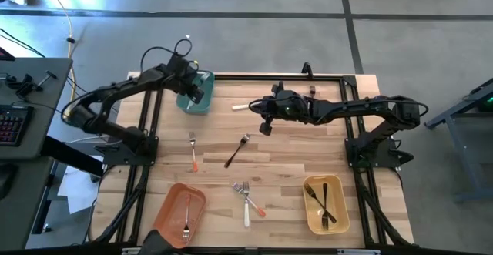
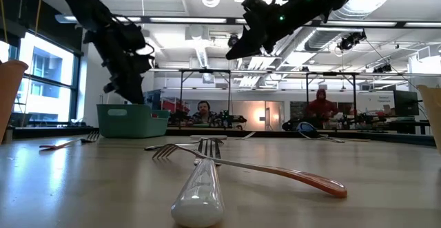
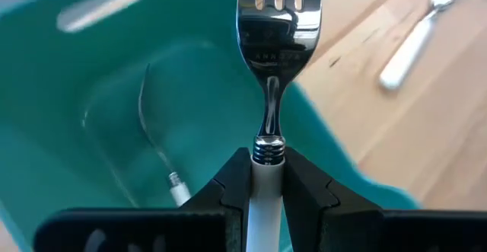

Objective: Sort silverware by color (type)
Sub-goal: Put the white fork into the green bin, then put the orange fork into the orange bin

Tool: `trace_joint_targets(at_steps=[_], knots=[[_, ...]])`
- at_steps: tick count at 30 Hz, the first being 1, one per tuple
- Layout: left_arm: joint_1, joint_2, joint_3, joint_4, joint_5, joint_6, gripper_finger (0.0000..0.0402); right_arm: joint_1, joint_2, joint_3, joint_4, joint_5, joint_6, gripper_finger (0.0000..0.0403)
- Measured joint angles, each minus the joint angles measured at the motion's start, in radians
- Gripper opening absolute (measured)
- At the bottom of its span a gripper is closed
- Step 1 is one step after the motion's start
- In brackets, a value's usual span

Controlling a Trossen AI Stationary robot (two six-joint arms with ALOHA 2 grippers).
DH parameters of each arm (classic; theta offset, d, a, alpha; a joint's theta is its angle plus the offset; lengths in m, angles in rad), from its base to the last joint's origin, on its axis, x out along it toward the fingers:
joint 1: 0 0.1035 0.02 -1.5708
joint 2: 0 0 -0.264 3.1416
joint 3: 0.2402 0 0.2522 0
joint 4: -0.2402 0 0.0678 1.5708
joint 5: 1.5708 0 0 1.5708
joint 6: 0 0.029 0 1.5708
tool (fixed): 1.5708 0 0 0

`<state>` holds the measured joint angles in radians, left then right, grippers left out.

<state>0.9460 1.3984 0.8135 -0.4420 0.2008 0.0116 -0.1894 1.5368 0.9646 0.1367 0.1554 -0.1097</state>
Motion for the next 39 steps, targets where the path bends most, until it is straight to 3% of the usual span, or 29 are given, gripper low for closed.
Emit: trace_joint_targets(at_steps=[4,10,14,19,24,29,34,39], knots=[[0.005,0.054,0.002,-0.006,0.0,0.004,0.0041,0.0,0.0,0.0,-0.019,-0.001,0.0,0.0002],[0.004,0.082,0.003,-0.001,0.0,0.044,0.0081,0.0,0.0,0.0,-0.044,-0.001,0.003,0.0],[0.004,0.044,0.003,0.001,-0.001,0.078,0.0087,0.0,0.0,0.0,-0.057,-0.001,0.021,0.0],[0.0,-0.045,-0.005,0.022,0.0,0.076,0.0066,0.0,0.001,0.0,-0.108,0.011,0.029,0.0],[-0.045,-0.191,-0.148,0.222,0.049,0.009,0.0029,-0.002,0.001,0.0,-0.214,0.102,0.062,0.0],[-0.122,-0.355,-0.357,0.568,0.112,-0.057,0.0002,-0.062,-0.003,0.001,-0.413,0.203,0.108,0.0009],[-0.201,-0.474,-0.532,0.899,0.182,-0.119,0.0004,-0.201,-0.003,0.003,-0.657,0.203,0.154,0.0055],[-0.253,-0.532,-0.616,1.023,0.185,-0.124,0.0001,-0.375,-0.001,0.003,-0.798,0.174,0.134,0.0114]])
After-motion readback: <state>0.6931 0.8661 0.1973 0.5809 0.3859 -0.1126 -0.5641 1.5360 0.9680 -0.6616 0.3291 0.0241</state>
